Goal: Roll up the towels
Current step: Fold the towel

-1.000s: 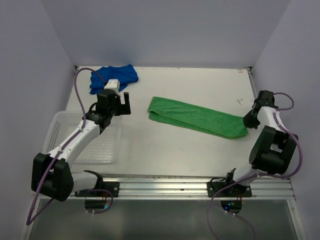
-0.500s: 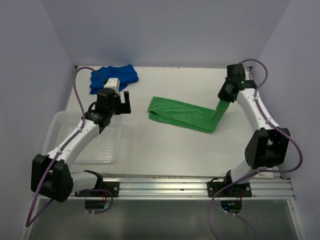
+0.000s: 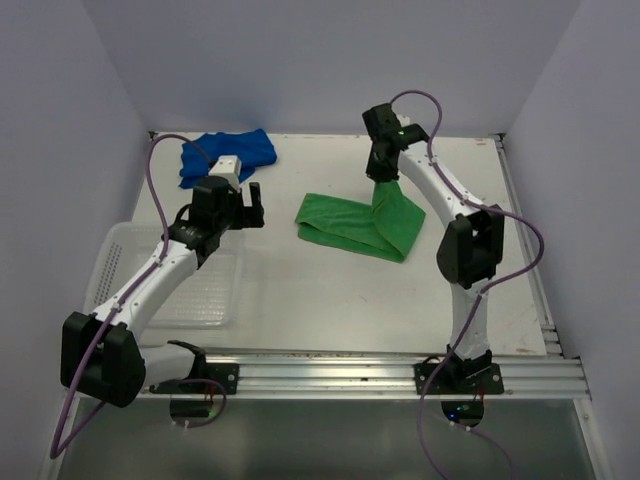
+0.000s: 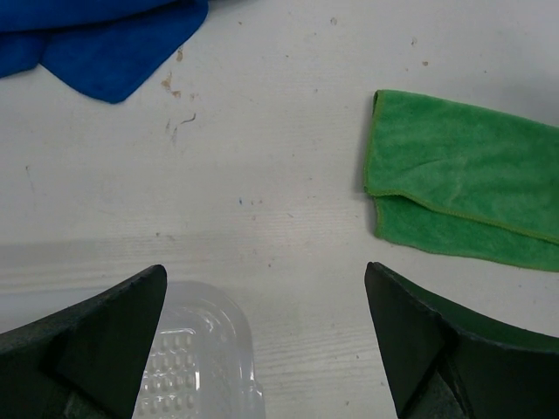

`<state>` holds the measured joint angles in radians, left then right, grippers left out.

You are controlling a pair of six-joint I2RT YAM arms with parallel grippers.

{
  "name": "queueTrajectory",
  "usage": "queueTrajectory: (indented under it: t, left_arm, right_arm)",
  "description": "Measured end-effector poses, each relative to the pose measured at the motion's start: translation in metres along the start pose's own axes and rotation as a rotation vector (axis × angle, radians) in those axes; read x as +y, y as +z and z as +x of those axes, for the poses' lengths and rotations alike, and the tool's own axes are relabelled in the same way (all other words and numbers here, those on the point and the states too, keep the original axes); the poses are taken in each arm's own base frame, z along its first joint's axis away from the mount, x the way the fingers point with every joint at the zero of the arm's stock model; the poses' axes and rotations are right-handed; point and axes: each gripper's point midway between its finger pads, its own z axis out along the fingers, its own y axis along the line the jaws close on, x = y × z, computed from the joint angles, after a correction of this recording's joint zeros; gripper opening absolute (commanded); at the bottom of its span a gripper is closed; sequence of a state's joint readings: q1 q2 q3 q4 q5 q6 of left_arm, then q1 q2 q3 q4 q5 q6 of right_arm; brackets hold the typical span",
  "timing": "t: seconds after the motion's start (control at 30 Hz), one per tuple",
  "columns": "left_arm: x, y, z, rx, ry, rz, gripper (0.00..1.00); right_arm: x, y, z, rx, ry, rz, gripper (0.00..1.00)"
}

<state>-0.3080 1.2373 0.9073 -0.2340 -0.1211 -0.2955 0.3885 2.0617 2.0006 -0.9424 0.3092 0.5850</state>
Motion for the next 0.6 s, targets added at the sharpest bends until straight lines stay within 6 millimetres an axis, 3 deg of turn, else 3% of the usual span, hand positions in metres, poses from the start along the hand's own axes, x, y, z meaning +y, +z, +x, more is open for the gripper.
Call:
queueTrajectory:
  t: [0.23, 0.6]
  left_arm:
    - [-0.004, 0.0, 0.001, 0.005, 0.0, 0.021, 1.0]
    - [-0.007, -0.001, 0.001, 0.008, -0.001, 0.04, 1.0]
  right_arm:
    - [0.059, 0.006, 0.001, -0.009, -0.046, -0.05, 0.0]
    - [0.103, 0.015, 0.03, 0.055, -0.046, -0.129, 0.0]
